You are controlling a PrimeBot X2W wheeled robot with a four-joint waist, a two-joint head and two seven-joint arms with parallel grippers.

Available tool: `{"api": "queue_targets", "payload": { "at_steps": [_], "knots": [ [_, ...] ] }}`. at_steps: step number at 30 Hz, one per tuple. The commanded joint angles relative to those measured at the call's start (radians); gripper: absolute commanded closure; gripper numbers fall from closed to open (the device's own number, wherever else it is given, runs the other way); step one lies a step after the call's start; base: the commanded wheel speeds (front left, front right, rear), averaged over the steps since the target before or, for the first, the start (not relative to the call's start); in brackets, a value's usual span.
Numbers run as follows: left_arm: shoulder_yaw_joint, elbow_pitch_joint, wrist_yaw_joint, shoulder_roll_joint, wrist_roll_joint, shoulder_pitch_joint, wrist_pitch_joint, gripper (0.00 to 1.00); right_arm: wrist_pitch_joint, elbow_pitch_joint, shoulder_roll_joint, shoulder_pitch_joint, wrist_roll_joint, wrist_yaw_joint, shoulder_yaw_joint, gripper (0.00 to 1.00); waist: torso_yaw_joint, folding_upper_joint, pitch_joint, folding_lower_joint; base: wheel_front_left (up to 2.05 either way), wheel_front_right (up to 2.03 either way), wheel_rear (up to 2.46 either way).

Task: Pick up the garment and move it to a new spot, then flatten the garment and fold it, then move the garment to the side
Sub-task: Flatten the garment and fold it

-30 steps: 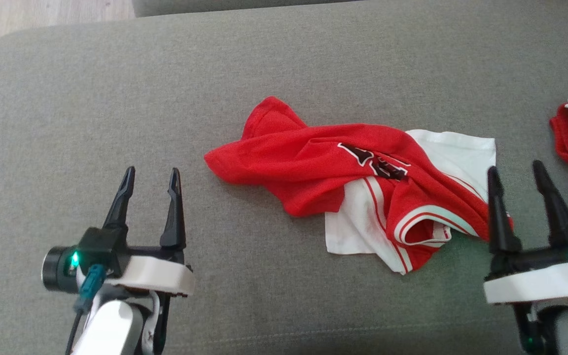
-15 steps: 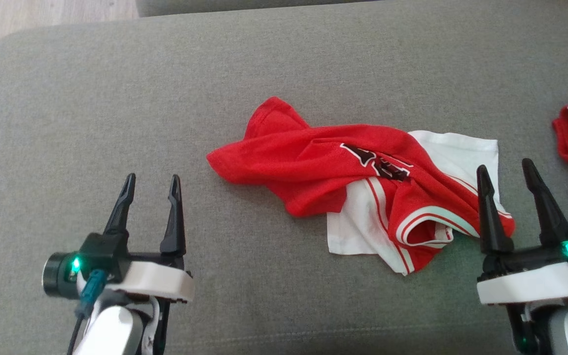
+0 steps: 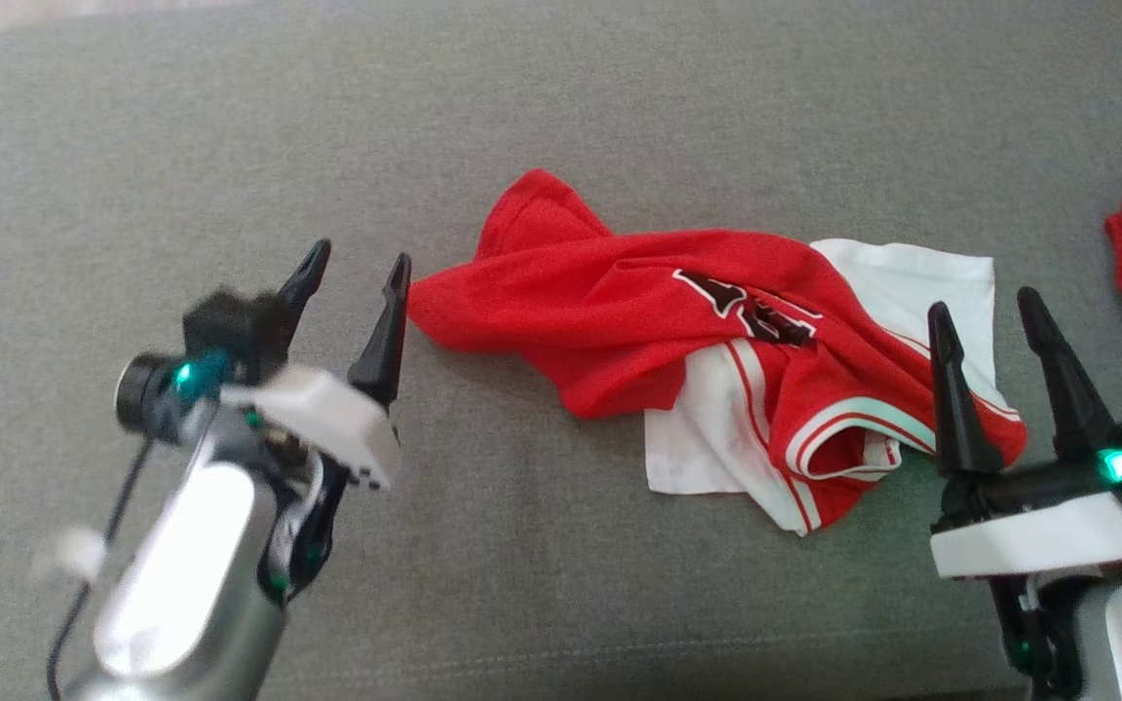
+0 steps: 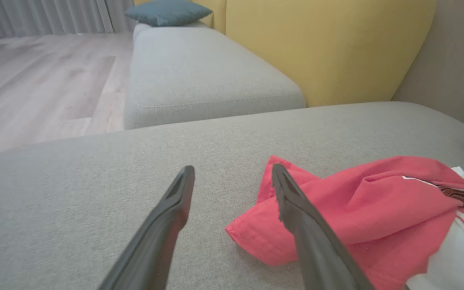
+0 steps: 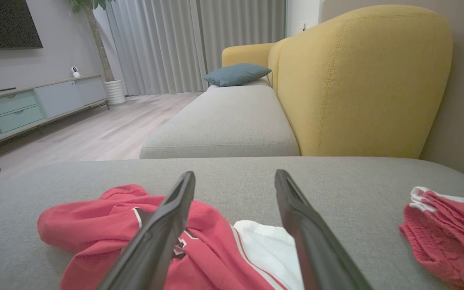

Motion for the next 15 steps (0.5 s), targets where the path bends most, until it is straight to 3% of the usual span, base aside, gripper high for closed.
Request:
{"api": "queue_targets", "payload": {
  "at_steps": [1,9,15],
  "knots": [
    [0.028,0.005,-0.021,0.015,-0.024,-0.066,0.036,0.00,0.000,-0.029,-0.004,-0.037,0.009,0.004,0.026,0.00,-0.010,0.0000,0.012,0.0000,0.00,0.00,0.00],
    [0.015,0.180,-0.129,0.009,-0.135,-0.187,0.220,0.00,-0.002,-0.012,0.002,-0.048,0.021,0.004,0.029,0.00,-0.041,0.0000,0.048,0.0000,0.00,0.00,0.00],
    [0.000,0.239,-0.158,0.016,-0.152,-0.224,0.267,0.00,-0.008,-0.004,0.007,-0.054,0.027,0.004,0.028,0.00,-0.052,0.0000,0.065,0.0000,0.00,0.00,0.00]
  ]
}}
